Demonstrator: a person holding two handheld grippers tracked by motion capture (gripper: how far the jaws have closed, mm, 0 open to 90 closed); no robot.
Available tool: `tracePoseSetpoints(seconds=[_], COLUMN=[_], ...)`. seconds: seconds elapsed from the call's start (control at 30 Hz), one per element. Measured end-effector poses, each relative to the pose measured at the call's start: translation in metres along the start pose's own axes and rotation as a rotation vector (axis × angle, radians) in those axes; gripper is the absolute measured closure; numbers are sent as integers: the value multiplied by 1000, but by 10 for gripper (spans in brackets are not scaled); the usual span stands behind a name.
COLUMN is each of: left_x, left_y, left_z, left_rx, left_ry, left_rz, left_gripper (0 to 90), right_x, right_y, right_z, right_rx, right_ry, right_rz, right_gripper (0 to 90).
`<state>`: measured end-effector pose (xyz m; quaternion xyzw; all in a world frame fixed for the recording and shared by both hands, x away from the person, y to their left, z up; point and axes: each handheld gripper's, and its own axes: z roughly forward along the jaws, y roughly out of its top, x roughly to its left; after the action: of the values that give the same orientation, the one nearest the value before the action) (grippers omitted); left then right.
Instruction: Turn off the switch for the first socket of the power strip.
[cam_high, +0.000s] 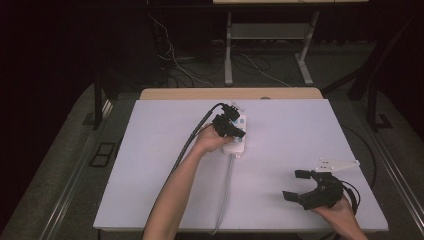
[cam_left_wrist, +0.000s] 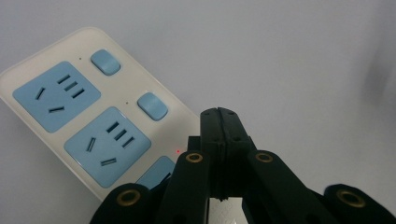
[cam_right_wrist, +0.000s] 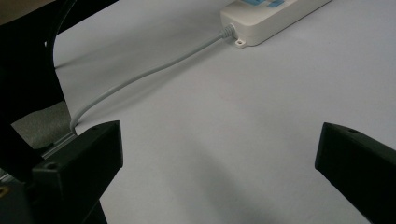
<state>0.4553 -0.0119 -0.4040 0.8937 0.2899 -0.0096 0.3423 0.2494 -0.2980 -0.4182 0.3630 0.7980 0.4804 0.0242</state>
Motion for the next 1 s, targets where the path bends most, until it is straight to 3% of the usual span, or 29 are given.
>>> tracePoseSetpoints(seconds=[0.2, 0.47, 1.0], left_x=[3, 6, 6], left_y=[-4, -7, -6], left_z=[6, 5, 7], left_rx=[24, 2, 19], left_ry=[13, 0, 10], left_rz=[2, -26, -53], left_gripper=[892, 894, 898], right_x=[0, 0, 2], right_y=[0, 0, 0], right_z=[1, 1, 2], right_rx=[3, 5, 5], right_ry=[1, 1, -4], right_rz=[-1, -3, -10], right_gripper=[7, 7, 6])
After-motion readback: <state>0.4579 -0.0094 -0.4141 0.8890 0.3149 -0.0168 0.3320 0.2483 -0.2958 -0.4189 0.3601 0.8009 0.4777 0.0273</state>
